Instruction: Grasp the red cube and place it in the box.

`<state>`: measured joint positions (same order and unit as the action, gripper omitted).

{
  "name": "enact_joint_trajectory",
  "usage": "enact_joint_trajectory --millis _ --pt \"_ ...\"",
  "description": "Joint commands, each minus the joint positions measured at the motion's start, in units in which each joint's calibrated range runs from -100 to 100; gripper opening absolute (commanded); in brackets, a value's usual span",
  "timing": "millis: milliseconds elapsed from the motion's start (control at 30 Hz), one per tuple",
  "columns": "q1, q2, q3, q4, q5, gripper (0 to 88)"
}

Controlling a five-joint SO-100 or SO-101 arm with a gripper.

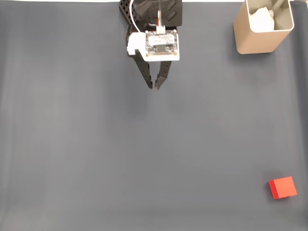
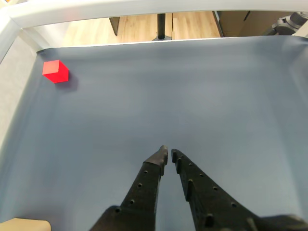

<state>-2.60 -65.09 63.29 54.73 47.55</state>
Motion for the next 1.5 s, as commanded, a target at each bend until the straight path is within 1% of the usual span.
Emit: enact_joint_trajectory --millis 0,433,733,1067,1467 --pt "-1.17 7.29 -10.46 1.09 -0.34 0.0" --pt "-4.65 26.01 -31.54 2.23 1.12 0.0" --pt "-10.76 35.45 -43.95 5.51 1.47 0.0" --pt "-17.43 44.73 -53.44 5.59 1.81 0.4" --pt "-21.48 57.38 -66.76 6.41 2.3 0.4"
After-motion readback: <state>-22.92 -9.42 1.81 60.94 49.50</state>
